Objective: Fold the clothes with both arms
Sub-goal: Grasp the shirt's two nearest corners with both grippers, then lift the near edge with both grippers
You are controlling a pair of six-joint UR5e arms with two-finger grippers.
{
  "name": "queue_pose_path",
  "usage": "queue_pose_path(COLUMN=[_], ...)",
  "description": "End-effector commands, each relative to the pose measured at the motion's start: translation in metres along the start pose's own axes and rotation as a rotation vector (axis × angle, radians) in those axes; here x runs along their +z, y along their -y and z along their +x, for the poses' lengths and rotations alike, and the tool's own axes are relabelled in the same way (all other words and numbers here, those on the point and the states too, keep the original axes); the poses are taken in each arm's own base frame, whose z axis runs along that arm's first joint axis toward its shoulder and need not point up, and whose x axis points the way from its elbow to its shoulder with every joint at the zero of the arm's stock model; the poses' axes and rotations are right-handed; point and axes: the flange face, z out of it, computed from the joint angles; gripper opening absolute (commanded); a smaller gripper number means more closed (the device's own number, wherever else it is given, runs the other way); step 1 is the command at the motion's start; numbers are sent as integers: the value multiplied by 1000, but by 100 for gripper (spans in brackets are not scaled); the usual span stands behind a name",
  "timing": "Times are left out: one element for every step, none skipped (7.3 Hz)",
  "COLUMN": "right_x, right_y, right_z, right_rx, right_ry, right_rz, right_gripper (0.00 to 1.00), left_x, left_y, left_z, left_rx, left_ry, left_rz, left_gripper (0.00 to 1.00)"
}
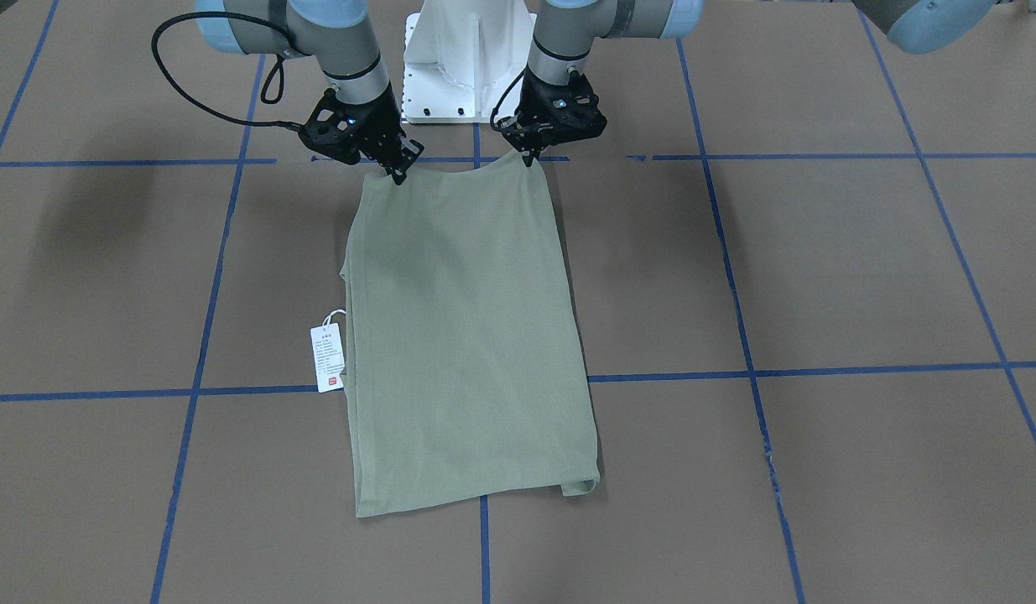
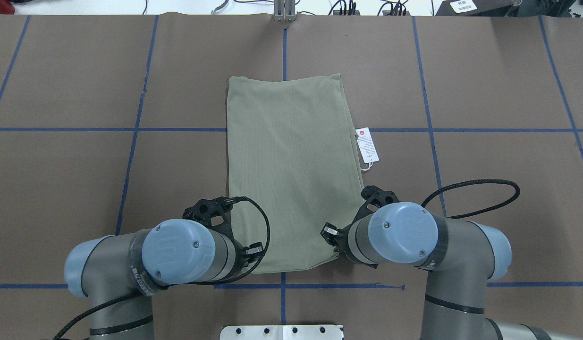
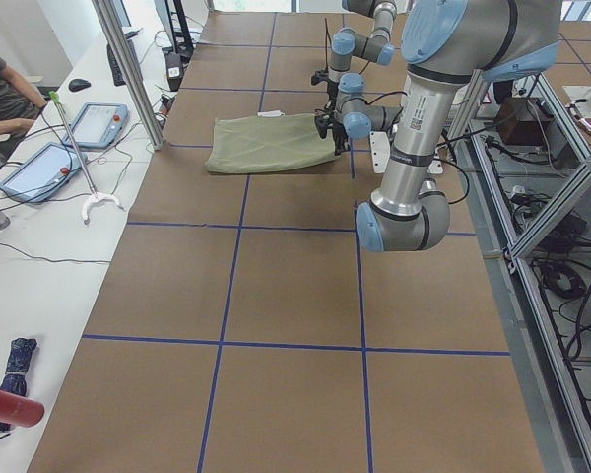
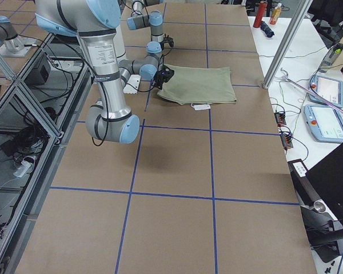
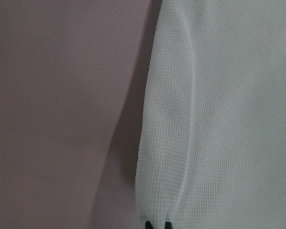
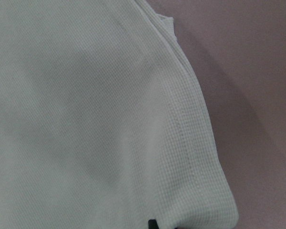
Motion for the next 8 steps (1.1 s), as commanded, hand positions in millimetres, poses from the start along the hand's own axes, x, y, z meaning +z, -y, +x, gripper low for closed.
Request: queue_pose_path(right_x=[-35, -62, -74, -74, -68, -67, -69, -72], right_y=[-12, -19, -27, -30, -30, -11, 10, 29], right_z=[10, 26, 28, 27, 25, 19, 0, -21], right_rx=[-6, -18, -27, -30, -35, -20, 6, 30], right_ry=[17, 26, 22, 18, 13, 25, 49, 75], right_rz=[-104, -167, -234, -251, -240, -205, -170, -139], right_gripper=[0, 0, 0, 0, 0, 0, 0, 0], left_x=[-25, -38, -52, -60, -58, -59, -70, -80], left_y=[-37, -52, -61, -61, -63, -58, -26, 9], left_z=[-6, -6, -10, -9, -7, -7, -2, 0], left_rx=[30, 37, 47, 48, 62, 58, 56, 72], left_ry=[7, 0, 13, 5, 6, 3, -19, -30], left_rz=[-47, -68, -80, -82, -86, -76, -29, 25], left_gripper=[0, 0, 0, 0, 0, 0, 0, 0])
